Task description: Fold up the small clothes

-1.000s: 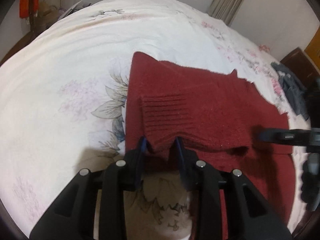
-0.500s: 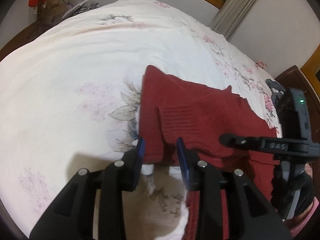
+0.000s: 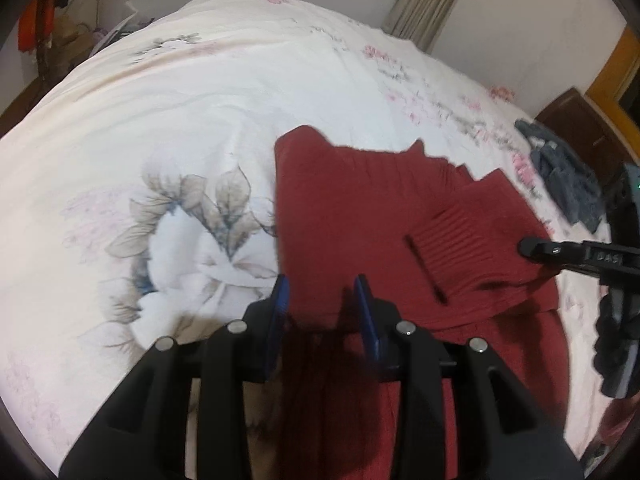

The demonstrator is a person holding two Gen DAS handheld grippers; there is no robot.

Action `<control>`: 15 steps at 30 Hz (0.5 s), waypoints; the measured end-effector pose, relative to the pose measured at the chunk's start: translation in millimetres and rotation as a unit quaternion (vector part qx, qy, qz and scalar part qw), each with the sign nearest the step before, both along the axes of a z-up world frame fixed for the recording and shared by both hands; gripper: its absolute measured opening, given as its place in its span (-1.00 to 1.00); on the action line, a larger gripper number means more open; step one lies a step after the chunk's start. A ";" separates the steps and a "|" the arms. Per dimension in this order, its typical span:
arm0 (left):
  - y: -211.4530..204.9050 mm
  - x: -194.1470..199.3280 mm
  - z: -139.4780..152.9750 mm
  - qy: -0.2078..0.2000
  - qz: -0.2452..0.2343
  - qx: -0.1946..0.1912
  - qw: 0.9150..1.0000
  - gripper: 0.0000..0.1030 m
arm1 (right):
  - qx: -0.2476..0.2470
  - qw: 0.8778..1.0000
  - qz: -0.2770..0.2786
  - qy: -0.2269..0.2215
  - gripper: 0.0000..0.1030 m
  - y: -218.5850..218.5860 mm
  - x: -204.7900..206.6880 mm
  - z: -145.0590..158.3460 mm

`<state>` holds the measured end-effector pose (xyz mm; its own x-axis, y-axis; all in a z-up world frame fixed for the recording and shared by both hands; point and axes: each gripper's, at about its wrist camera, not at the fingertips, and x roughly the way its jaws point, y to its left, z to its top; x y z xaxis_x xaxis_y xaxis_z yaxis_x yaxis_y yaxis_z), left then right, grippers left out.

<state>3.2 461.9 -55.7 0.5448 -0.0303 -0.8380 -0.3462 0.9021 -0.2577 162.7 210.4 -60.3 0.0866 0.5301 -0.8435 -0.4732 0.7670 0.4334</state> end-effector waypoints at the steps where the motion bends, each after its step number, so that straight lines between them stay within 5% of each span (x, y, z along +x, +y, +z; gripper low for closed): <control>1: -1.4 4.6 -5.7 0.007 0.001 0.003 1.000 -0.36 | -0.008 1.000 -0.004 0.001 -0.77 -5.9 2.6 -4.9; 5: 0.5 17.3 -25.1 0.039 0.010 0.007 0.999 -0.31 | -0.036 0.999 -0.023 0.023 -0.75 -23.0 12.2 -35.8; 8: 2.3 20.9 -33.1 0.050 0.010 0.004 0.999 -0.28 | -0.057 0.998 -0.025 0.026 -0.52 -21.9 11.9 -46.4; 15: 0.5 10.8 -0.7 0.005 0.002 -0.001 1.000 -0.31 | -0.051 0.996 -0.001 -0.074 -0.18 -9.1 -10.8 12.9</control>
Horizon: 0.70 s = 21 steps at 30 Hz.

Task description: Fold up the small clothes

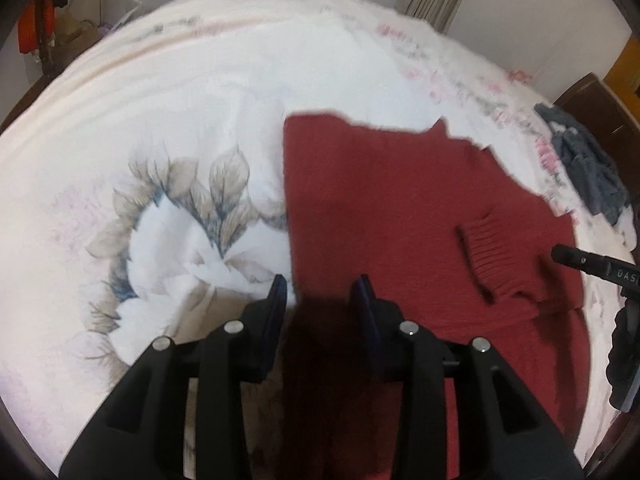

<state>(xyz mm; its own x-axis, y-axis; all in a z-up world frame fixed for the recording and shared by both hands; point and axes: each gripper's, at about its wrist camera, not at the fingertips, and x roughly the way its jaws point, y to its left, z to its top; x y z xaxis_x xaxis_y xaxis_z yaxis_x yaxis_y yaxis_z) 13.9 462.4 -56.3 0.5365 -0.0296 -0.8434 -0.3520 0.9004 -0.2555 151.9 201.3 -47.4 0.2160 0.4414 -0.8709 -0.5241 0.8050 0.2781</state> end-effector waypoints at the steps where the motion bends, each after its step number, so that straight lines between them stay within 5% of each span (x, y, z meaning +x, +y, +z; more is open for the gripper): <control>1: -4.1 1.1 5.7 -0.006 -0.005 -0.001 1.000 -0.31 | 0.001 1.000 0.014 0.000 -0.14 7.3 -4.3 3.9; 5: -23.8 9.6 10.1 -0.003 -0.031 -0.005 1.000 -0.29 | -0.027 0.995 0.092 0.012 -0.02 57.2 -34.5 -1.2; 11: -29.6 15.3 -16.0 0.024 -0.028 -0.004 0.999 -0.29 | -0.095 0.989 0.109 0.013 0.11 92.0 -43.7 -34.5; 17: -33.4 19.0 -26.8 0.029 -0.031 0.008 0.999 -0.29 | -0.105 0.991 0.083 0.009 -0.61 80.6 -34.5 -47.9; 21: -30.4 17.3 -26.7 0.025 -0.032 0.001 0.999 -0.30 | -0.027 0.998 0.052 0.026 -0.70 41.2 -21.5 -22.5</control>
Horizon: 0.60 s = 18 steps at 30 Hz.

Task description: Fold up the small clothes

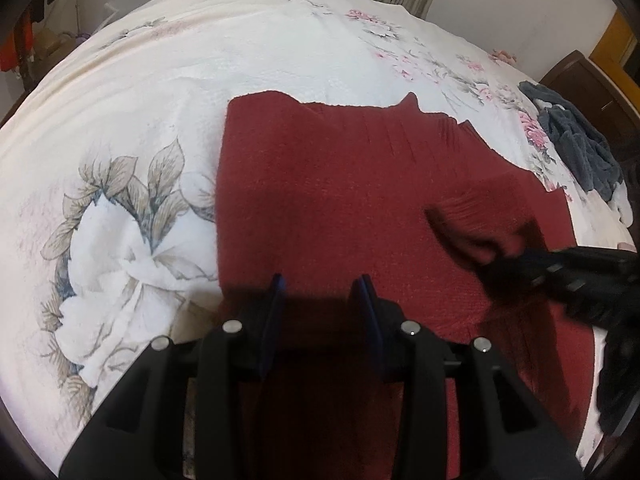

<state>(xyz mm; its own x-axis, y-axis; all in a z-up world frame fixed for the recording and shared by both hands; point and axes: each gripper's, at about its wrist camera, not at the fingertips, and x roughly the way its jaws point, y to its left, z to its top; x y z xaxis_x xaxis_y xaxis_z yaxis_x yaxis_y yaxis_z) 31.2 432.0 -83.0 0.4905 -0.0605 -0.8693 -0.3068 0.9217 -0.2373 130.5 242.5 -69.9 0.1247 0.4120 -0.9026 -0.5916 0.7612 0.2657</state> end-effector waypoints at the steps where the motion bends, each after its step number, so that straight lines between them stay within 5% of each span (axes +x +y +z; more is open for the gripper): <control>1: 0.4 -0.4 -0.1 0.000 0.001 -0.001 1.000 -0.30 | 0.015 1.000 -0.008 0.004 -0.70 -9.3 4.1 5.8; 9: -1.8 1.2 -0.6 0.005 0.007 0.005 1.000 -0.30 | 0.067 0.992 -0.105 0.014 -0.70 -112.7 41.2 33.5; 18: -3.8 7.8 -5.1 0.008 0.003 0.011 1.000 -0.30 | 0.050 0.980 -0.182 0.066 -0.69 -186.9 70.8 -8.8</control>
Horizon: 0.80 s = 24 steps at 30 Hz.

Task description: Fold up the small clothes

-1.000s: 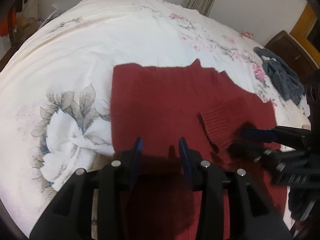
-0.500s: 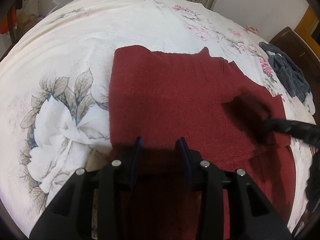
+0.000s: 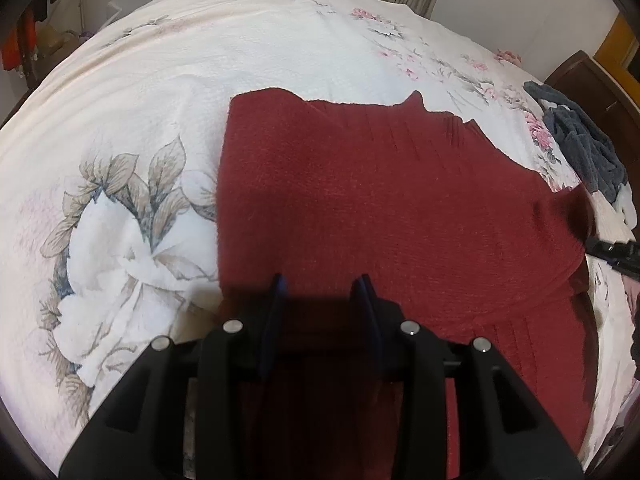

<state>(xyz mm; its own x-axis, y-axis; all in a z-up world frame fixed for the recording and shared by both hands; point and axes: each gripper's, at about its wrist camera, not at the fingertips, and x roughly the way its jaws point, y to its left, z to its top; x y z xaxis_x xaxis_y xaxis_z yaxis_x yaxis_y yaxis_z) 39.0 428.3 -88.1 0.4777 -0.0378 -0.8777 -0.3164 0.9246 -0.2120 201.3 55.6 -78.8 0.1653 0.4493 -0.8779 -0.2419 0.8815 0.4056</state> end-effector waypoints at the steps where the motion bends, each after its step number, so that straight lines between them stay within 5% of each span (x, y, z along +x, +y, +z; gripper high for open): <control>1: 0.0 0.5 0.0 0.001 -0.001 0.000 1.000 -0.30 | 0.002 1.000 -0.004 0.019 -0.67 -6.6 0.5 -11.0; 7: 2.3 -2.1 13.1 -0.009 0.002 -0.009 1.000 -0.29 | 0.066 0.997 -0.021 0.043 -0.03 -31.9 2.3 -20.6; 10: -2.9 -2.2 29.1 -0.036 -0.003 -0.020 0.999 -0.27 | 0.058 0.998 -0.023 0.031 0.20 -29.8 8.5 -15.7; 11: -7.1 -0.7 31.2 -0.036 -0.008 -0.015 0.999 -0.25 | 0.058 0.997 -0.024 0.034 0.15 -27.0 11.6 -17.4; 15: -24.6 7.5 24.1 -0.019 -0.034 -0.005 0.999 -0.23 | 0.028 0.998 -0.032 0.034 -0.67 -19.5 16.5 -24.2; 24: -16.5 8.3 -3.9 0.003 -0.024 -0.040 0.999 -0.20 | 0.009 0.999 -0.034 0.041 -0.76 -31.9 5.6 -40.9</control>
